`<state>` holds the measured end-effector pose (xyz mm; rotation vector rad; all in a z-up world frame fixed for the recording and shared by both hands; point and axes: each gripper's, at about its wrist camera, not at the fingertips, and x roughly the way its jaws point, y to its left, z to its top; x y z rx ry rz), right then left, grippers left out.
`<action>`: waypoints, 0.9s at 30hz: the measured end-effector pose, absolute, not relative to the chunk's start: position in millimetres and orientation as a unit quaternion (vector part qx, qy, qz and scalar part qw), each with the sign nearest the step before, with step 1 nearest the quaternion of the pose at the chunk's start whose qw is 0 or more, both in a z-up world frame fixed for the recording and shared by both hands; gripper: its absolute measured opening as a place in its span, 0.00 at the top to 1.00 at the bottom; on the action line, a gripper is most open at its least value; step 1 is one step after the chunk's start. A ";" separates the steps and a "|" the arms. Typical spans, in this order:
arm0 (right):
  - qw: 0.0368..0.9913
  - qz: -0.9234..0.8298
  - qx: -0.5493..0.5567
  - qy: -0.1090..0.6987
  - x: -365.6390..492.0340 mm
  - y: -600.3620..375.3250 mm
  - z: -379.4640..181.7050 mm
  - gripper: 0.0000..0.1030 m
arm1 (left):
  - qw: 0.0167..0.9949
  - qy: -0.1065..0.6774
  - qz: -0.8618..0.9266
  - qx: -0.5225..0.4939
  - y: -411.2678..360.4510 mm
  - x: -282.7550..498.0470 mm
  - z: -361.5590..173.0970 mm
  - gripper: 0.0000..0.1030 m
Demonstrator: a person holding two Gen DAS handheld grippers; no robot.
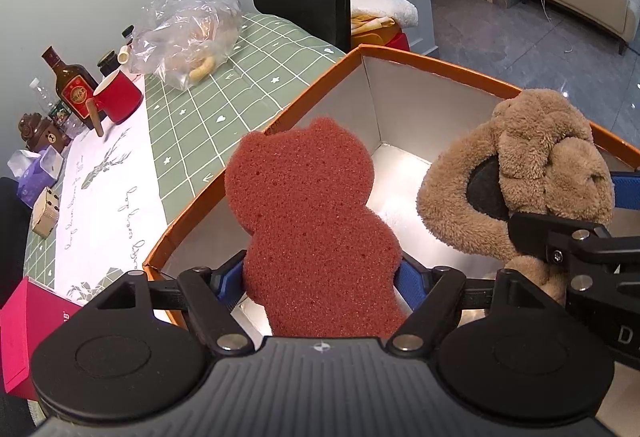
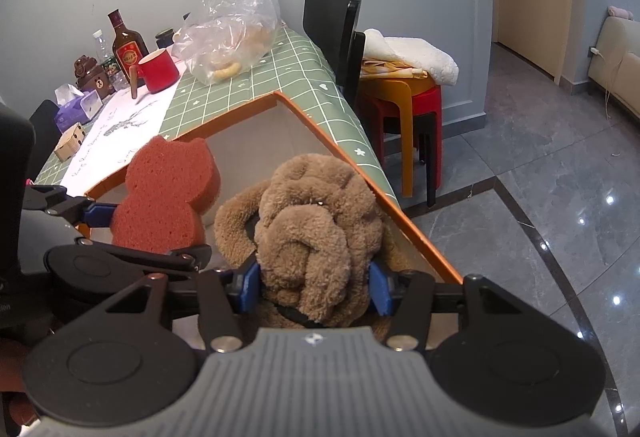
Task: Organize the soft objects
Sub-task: 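Lift and carry the sponge and plush dog over the orange box, then open both grippers to drop sponge and plush dog into the box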
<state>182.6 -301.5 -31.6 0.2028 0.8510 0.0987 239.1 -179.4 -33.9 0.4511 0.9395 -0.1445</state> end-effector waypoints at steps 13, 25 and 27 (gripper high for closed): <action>0.919 0.044 0.134 0.368 166.2 -315.0 -5.3 0.30 | 0.872 0.431 -0.091 0.214 -181.5 229.7 -16.2 0.08; 0.921 0.047 0.137 0.360 154.7 -317.6 1.2 0.30 | 0.877 0.428 -0.095 0.195 -173.8 219.7 4.3 0.00; 0.921 0.049 0.139 0.360 153.1 -317.5 2.0 0.30 | 0.878 0.424 -0.094 0.202 -172.3 216.4 7.7 0.00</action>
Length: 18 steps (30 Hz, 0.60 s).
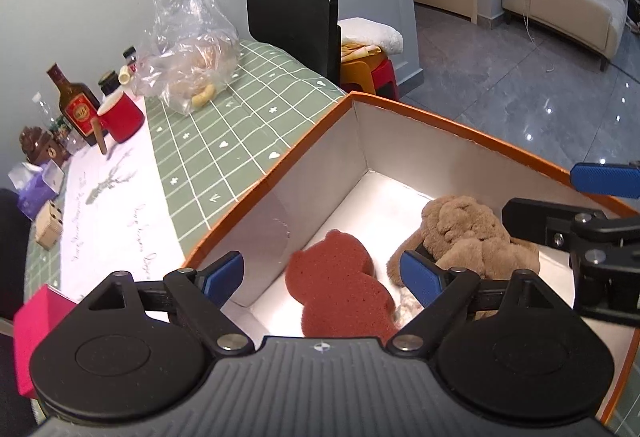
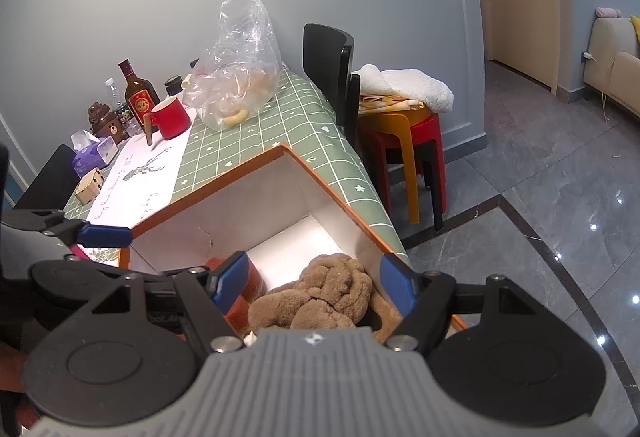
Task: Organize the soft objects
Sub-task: 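Open both grippers to drop sponge and plush dog into the box, then withdraw both tools from the box back toward the table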
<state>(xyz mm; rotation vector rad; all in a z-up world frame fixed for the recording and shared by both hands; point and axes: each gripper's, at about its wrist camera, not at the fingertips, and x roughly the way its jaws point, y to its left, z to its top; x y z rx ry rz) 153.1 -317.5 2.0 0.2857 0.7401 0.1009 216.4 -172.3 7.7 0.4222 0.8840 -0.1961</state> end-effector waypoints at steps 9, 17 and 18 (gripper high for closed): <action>0.925 0.057 0.149 0.345 138.4 -316.7 12.1 0.30 | 0.894 0.398 -0.095 0.181 -145.3 195.9 39.3 0.00; 0.930 0.075 0.129 0.335 122.8 -299.1 19.5 0.30 | 0.906 0.372 -0.111 0.169 -109.2 161.2 59.7 0.00; 0.931 0.077 0.125 0.333 120.8 -297.1 20.1 0.30 | 0.907 0.370 -0.115 0.166 -103.8 156.1 59.7 0.00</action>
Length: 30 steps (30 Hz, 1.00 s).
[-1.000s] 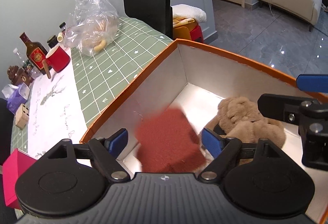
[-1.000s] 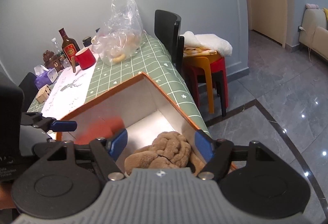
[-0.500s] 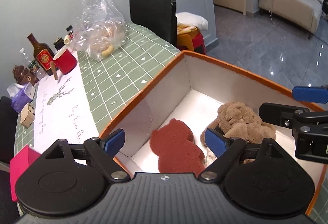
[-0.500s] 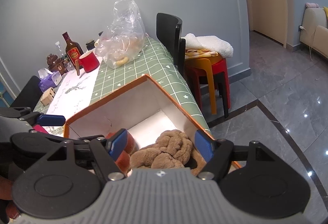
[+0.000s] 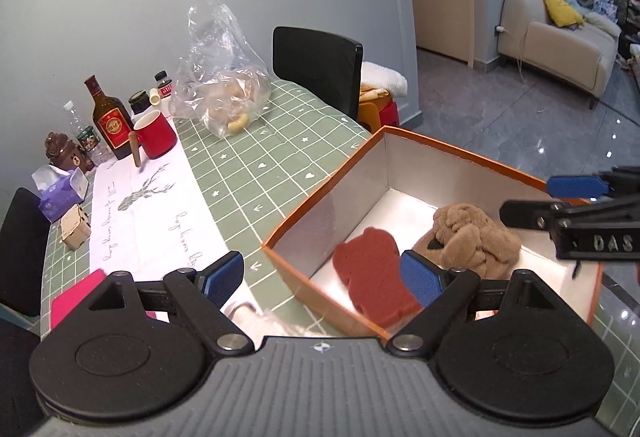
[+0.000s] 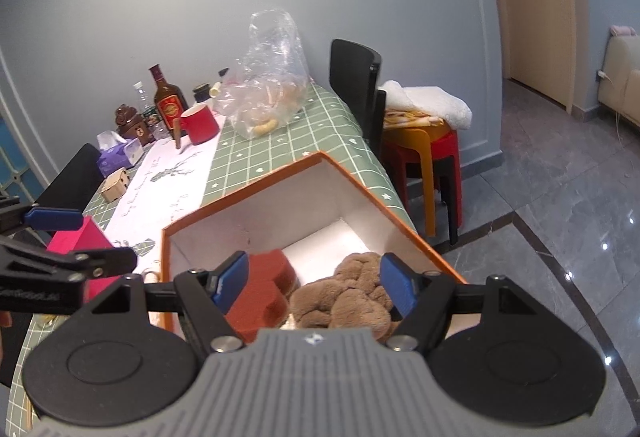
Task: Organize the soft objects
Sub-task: 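Withdraw both tools from the box back toward the table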
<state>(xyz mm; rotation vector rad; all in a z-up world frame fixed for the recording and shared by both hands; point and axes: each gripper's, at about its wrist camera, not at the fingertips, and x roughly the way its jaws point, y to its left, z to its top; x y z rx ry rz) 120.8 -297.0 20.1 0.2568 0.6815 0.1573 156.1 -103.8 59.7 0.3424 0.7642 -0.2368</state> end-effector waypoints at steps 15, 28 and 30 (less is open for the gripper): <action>0.937 0.126 0.035 0.325 89.1 -242.1 21.3 0.30 | 0.909 0.377 -0.122 0.127 -9.8 94.7 21.5 0.00; 0.930 0.171 -0.076 0.316 63.2 -180.5 3.8 0.25 | 0.912 0.380 -0.118 0.098 45.6 77.1 -11.6 0.00; 0.929 0.177 -0.085 0.315 60.9 -173.8 2.1 0.25 | 0.914 0.382 -0.108 0.085 59.6 78.3 -13.6 0.00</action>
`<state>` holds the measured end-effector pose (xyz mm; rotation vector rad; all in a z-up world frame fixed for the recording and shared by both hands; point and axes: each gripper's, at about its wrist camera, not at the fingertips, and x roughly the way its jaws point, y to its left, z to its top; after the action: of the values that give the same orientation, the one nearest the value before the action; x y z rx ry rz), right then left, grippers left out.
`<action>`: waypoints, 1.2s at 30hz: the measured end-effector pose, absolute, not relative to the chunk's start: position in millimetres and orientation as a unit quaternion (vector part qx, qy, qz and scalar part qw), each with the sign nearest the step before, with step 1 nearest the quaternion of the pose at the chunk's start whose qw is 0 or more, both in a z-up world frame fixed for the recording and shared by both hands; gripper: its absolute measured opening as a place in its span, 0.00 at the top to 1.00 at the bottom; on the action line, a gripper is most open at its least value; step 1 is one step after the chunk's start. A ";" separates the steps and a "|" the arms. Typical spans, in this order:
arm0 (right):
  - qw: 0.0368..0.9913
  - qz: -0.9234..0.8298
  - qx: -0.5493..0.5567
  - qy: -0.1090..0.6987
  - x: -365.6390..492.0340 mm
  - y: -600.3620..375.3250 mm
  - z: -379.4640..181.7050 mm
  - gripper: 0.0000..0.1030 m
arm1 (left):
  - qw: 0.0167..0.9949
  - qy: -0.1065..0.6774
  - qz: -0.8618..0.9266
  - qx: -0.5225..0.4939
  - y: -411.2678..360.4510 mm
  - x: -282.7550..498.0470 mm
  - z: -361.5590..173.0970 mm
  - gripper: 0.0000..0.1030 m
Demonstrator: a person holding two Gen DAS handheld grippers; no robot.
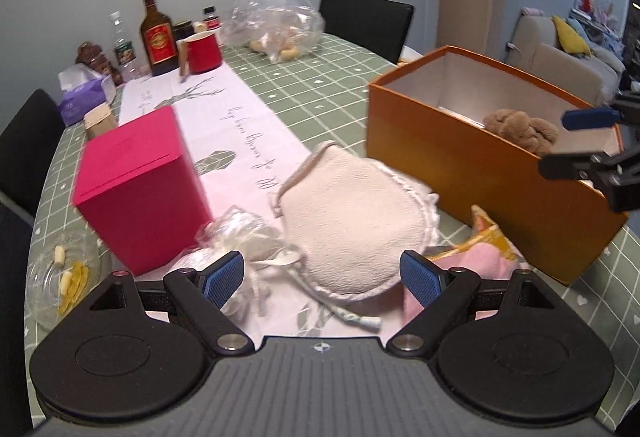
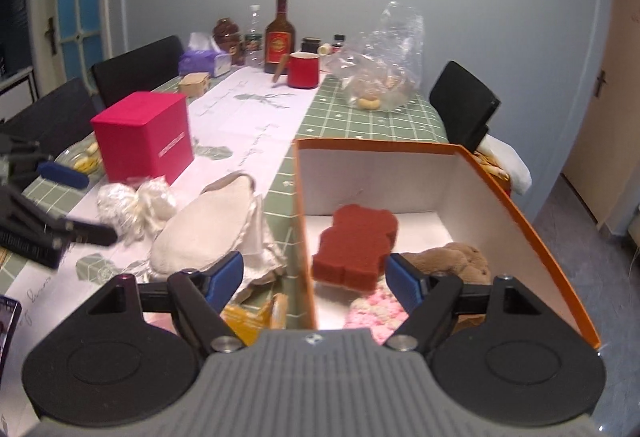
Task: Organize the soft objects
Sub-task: 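Withdraw both tools from the box back toward the table, then grasp the white organza ribbon bag with left gripper while right gripper grasps cream pad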
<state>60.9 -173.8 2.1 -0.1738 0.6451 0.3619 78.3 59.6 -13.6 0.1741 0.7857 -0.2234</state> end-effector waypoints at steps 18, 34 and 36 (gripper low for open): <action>0.914 0.230 -0.160 0.293 64.4 -86.1 -18.7 0.25 | 0.926 0.344 -0.086 0.134 98.8 109.2 -44.0 0.11; 0.848 0.303 -0.340 0.271 61.2 -25.6 -75.1 0.20 | 0.896 0.396 -0.069 0.189 102.4 138.8 -86.7 0.09; 0.836 0.300 -0.383 0.253 55.7 -19.4 -83.3 0.21 | 0.894 0.400 -0.062 0.192 103.8 140.5 -88.1 0.09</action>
<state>55.7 -19.4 -83.3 -0.8117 0.5348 0.6355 140.5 103.8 -88.1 0.3977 0.8302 -0.1295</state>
